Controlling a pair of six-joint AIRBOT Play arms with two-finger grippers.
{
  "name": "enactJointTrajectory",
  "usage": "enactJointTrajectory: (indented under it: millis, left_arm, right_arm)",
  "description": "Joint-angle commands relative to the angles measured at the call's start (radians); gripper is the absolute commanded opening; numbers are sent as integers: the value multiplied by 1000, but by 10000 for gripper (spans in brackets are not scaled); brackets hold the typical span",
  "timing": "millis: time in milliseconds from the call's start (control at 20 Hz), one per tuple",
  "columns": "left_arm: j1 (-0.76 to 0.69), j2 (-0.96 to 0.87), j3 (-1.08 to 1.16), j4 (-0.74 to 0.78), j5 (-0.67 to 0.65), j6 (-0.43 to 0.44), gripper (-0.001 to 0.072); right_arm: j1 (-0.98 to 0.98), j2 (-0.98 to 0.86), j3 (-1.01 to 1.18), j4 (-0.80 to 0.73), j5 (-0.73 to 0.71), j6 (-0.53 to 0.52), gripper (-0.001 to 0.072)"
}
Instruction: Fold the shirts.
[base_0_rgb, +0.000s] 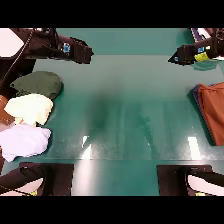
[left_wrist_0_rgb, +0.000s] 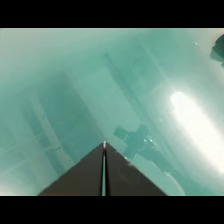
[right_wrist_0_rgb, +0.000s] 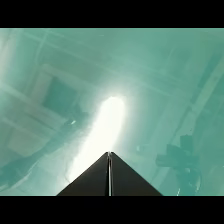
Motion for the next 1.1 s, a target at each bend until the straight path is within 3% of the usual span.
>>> enactJointTrajectory:
  millis: [0, 700, 750, 800, 850, 950, 1050]
  left_arm:
    - [-1, 1, 1, 0, 0, 0, 33]
    - [0, 1, 1, 16, 44, 1, 34]
    - [0, 1, 1, 82, 58, 1, 120]
    - [0, -1, 1, 188, 60, -6, 433]
    - [1, -8, 1, 329, 59, -50, 505]
    - [48, -37, -19, 562, 57, -167, 507]
    - [159, -85, -62, 595, 48, -214, 508]
  right_arm:
    - [2, 0, 1, 0, 0, 0, 23]
    - [2, 0, 0, -2, -1, 0, 23]
    - [2, 0, 0, -2, -1, 0, 23]
    - [2, 0, 0, -1, -1, 0, 23]
    - [2, 0, 0, -1, -1, 0, 23]
    - [2, 0, 0, -1, 0, 0, 23]
    - [2, 0, 0, -1, 2, 0, 23]
